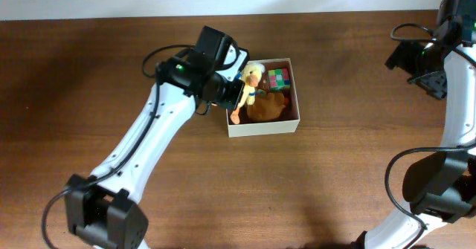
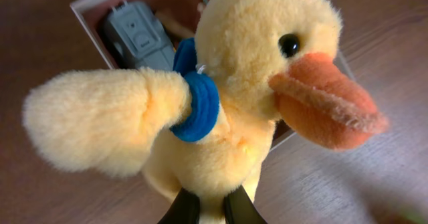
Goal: Pack container
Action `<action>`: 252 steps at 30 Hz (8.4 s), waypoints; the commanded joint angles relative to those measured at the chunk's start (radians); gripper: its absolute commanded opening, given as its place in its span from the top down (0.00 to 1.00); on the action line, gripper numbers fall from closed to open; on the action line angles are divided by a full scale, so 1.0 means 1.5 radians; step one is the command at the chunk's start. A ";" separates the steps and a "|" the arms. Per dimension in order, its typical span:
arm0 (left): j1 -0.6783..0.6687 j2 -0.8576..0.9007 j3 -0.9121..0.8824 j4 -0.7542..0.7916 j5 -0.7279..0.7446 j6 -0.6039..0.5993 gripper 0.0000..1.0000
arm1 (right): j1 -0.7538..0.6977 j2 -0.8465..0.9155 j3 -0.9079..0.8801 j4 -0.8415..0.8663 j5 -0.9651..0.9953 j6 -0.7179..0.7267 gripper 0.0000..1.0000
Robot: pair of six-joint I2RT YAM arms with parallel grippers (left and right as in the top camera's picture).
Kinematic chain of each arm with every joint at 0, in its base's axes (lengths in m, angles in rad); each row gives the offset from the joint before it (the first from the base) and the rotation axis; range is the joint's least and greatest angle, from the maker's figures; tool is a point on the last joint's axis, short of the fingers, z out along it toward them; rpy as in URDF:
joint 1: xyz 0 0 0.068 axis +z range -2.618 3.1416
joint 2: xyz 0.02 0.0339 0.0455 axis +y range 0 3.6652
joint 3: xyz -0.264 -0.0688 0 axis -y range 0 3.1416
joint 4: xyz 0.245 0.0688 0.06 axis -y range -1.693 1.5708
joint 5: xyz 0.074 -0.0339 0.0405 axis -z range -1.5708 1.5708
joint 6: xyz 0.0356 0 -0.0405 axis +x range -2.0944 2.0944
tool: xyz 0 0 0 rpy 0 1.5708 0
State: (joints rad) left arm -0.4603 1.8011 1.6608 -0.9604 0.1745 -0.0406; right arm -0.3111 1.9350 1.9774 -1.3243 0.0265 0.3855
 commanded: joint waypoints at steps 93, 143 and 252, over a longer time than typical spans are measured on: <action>-0.080 0.175 0.210 -0.214 -0.105 -0.014 0.92 | -0.002 0.002 -0.002 0.000 0.008 0.004 0.01; -0.080 0.336 0.193 -0.163 -0.104 -0.010 0.37 | -0.002 0.002 -0.002 0.000 0.008 0.004 0.01; 0.263 -0.453 -0.014 0.079 -0.157 -0.007 0.01 | -0.002 0.002 -0.002 0.000 0.008 0.004 0.01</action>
State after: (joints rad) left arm -0.0814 1.2697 1.9522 -1.0397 -0.1234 -0.0677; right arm -0.3111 1.9350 1.9774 -1.3243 0.0269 0.3859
